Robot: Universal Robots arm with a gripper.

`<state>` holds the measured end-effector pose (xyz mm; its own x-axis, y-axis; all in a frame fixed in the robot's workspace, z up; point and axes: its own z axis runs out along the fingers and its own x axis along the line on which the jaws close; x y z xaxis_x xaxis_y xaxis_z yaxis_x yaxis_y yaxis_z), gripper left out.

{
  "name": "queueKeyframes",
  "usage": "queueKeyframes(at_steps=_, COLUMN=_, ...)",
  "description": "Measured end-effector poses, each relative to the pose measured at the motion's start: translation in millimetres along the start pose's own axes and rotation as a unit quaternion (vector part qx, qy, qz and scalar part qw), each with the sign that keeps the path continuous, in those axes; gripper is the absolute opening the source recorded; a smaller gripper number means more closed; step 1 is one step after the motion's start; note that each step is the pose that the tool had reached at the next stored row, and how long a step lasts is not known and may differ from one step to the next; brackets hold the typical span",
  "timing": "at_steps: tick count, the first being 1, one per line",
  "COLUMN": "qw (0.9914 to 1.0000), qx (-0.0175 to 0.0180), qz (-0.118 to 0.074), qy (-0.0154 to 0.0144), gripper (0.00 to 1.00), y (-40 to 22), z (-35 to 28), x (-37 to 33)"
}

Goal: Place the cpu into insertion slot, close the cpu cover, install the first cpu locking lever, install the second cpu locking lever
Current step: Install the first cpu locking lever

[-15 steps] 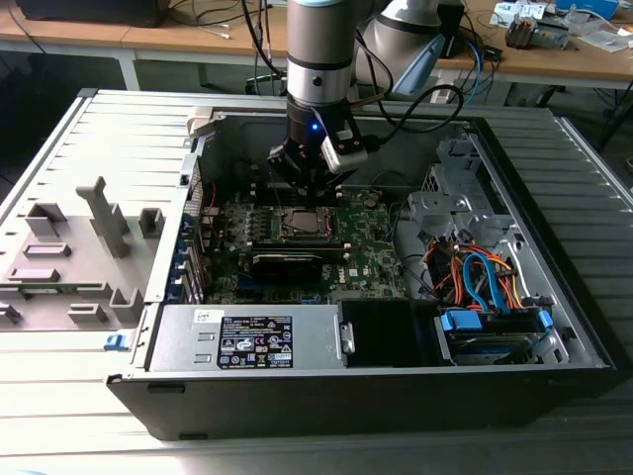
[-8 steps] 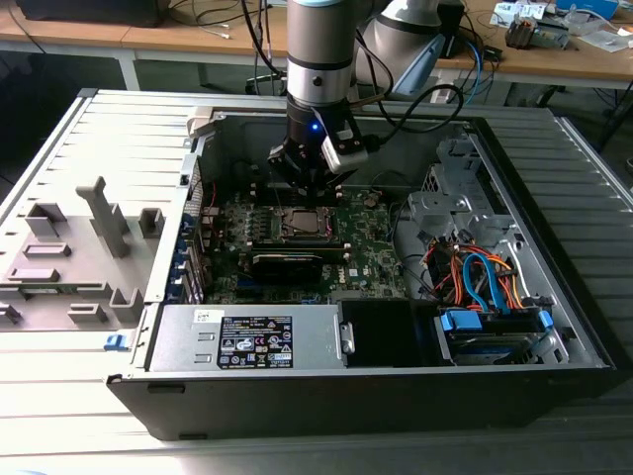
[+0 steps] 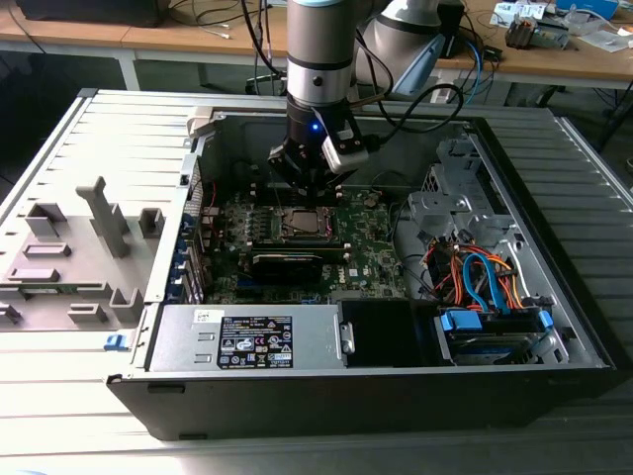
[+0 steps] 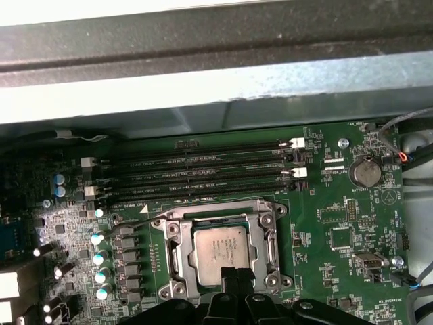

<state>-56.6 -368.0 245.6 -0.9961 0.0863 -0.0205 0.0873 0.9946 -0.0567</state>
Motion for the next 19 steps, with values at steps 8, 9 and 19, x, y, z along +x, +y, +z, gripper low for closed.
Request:
queueKeyframes(at_steps=8, qw=1.0, qx=-0.0001, qz=-0.003, qy=-0.0002, gripper=0.11, y=0.0, z=0.0, x=0.0)
queueKeyframes(at_steps=9, qw=0.99999, qx=-0.0001, qz=-0.004, qy=-0.0002, gripper=0.11, y=0.0, z=0.0, x=0.0)
queueKeyframes(at_steps=19, qw=0.99995, qx=-0.0002, qz=-0.01, qy=-0.0005, gripper=0.11, y=0.0, z=0.0, x=0.0)
